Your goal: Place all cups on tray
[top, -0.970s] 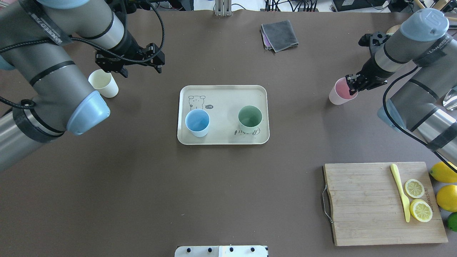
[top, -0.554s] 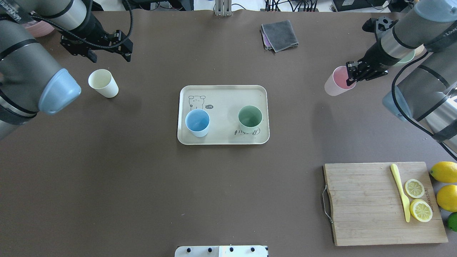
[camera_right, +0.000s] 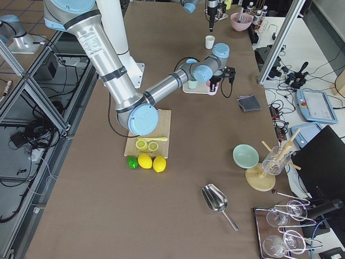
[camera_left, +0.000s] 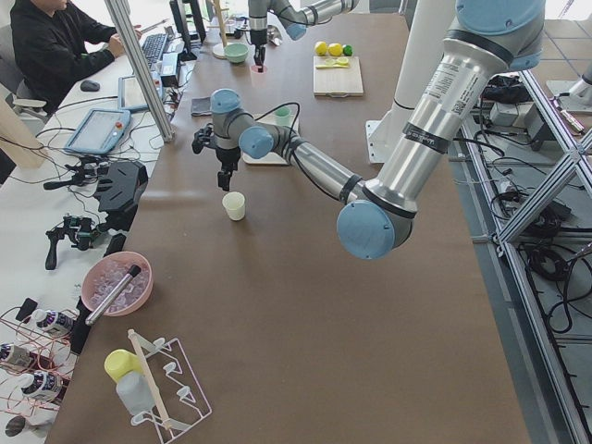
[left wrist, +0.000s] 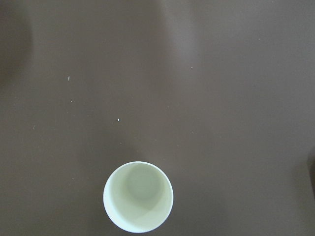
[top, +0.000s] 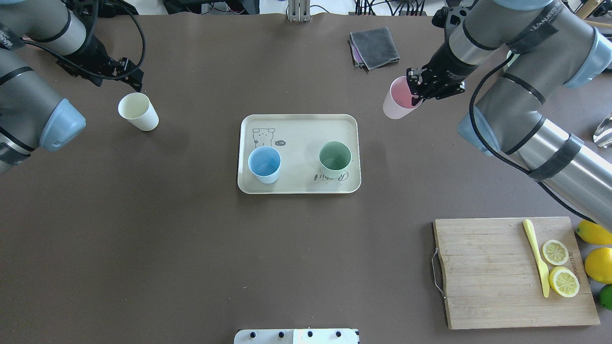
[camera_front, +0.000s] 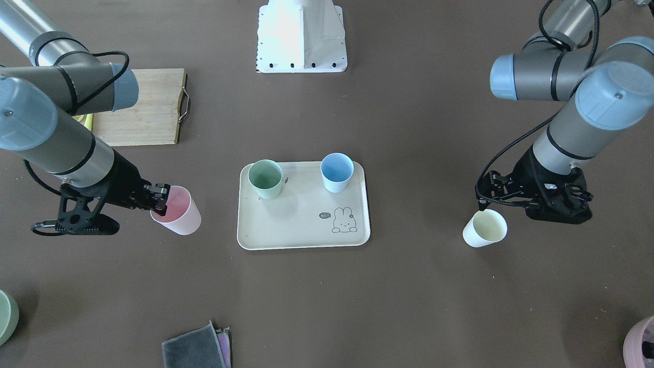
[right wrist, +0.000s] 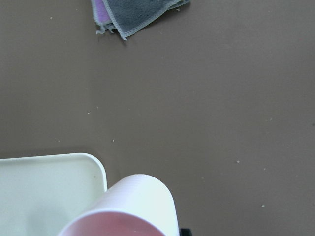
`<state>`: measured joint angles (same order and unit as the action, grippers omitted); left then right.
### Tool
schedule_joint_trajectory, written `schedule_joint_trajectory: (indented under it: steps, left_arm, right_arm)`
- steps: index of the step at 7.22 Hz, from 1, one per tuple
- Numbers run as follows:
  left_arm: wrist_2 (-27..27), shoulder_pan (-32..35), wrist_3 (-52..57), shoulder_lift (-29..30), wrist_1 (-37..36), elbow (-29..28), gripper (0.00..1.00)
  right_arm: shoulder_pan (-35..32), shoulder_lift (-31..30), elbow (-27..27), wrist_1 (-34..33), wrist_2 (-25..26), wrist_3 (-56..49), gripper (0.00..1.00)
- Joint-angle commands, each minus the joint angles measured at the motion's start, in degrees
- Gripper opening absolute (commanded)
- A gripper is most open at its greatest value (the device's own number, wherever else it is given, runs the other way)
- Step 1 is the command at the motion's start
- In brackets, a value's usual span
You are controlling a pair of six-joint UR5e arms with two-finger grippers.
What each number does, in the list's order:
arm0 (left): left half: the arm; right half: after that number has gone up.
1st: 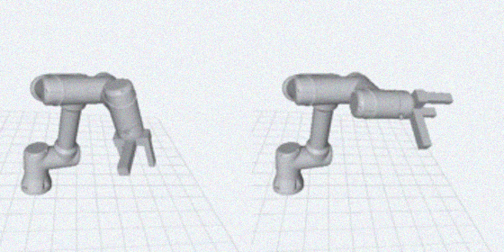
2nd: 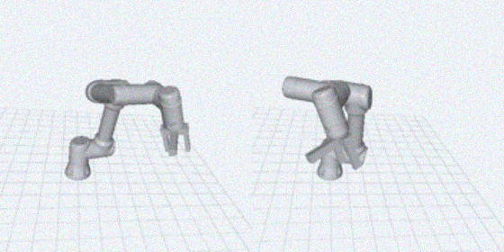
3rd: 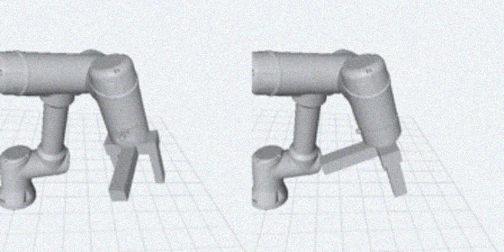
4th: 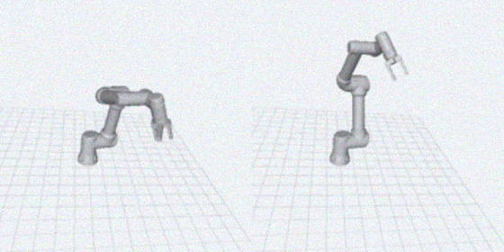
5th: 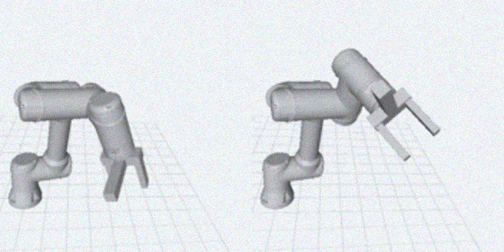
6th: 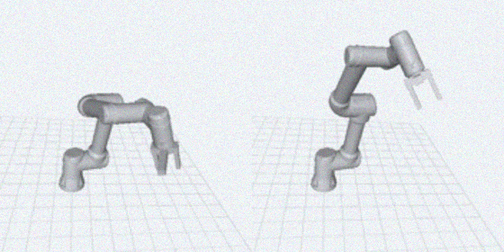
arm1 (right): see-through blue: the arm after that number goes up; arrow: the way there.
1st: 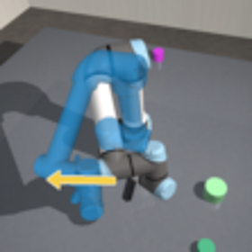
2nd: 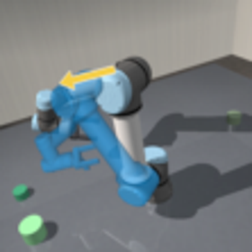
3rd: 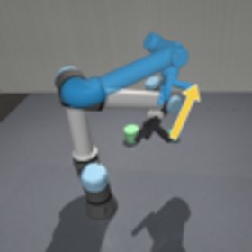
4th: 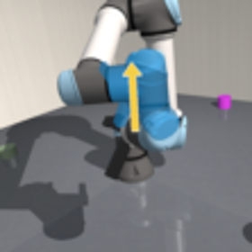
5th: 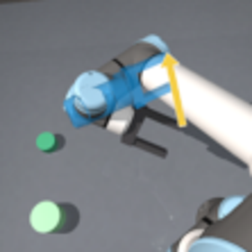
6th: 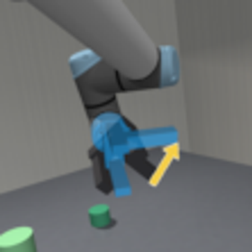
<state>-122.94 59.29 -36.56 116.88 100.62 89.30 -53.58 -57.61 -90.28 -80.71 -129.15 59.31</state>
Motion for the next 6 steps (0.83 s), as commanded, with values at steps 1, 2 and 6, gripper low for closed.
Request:
schedule_joint_trajectory:
  steps: [1,2,6]
  left_arm:
    - [0.1,0.1,0.1,-0.5,9.7,-7.7,0.98]
    - [0.1,0.1,0.1,-0.6,11.1,-9.1,0.98]
    - [0.2,-1.0,-1.6,-0.6,13.2,-11.8,0.98]
  right_arm:
    - [3.2,3.4,0.0,-0.1,2.4,5.3,0.00]
    - [3.5,4.2,0.0,-0.2,2.5,6.5,0.00]
    - [4.6,5.2,1.3,-0.2,3.9,6.6,0.00]
